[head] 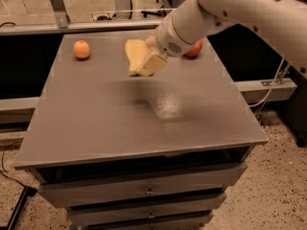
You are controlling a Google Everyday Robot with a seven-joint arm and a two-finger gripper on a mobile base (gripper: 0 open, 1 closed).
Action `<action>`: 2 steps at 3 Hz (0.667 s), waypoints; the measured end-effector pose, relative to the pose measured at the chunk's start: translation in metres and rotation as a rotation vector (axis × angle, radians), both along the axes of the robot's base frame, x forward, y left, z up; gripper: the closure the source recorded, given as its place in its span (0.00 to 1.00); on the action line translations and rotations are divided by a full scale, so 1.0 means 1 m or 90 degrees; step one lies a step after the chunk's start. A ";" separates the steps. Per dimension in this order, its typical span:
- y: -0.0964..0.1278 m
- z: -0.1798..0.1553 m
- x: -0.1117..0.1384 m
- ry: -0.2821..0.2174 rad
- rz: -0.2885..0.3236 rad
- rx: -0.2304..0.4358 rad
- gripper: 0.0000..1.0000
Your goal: Move sponge near orange
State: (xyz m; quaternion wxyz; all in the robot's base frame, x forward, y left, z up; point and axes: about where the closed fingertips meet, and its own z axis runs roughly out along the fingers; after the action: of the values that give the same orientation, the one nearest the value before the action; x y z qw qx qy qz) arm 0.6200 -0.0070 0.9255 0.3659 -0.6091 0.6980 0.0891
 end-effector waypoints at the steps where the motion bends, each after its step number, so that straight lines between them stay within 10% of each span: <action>1: 0.023 -0.008 0.055 -0.007 -0.004 0.019 1.00; 2: 0.050 -0.016 0.100 -0.004 -0.004 0.039 1.00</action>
Offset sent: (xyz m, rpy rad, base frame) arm 0.1548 0.0802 -0.0227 0.1026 -0.0062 -0.0080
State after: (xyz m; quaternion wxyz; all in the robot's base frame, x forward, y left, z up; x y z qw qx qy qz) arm 0.7201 0.0432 0.9093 0.3868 -0.5958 0.6955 0.1078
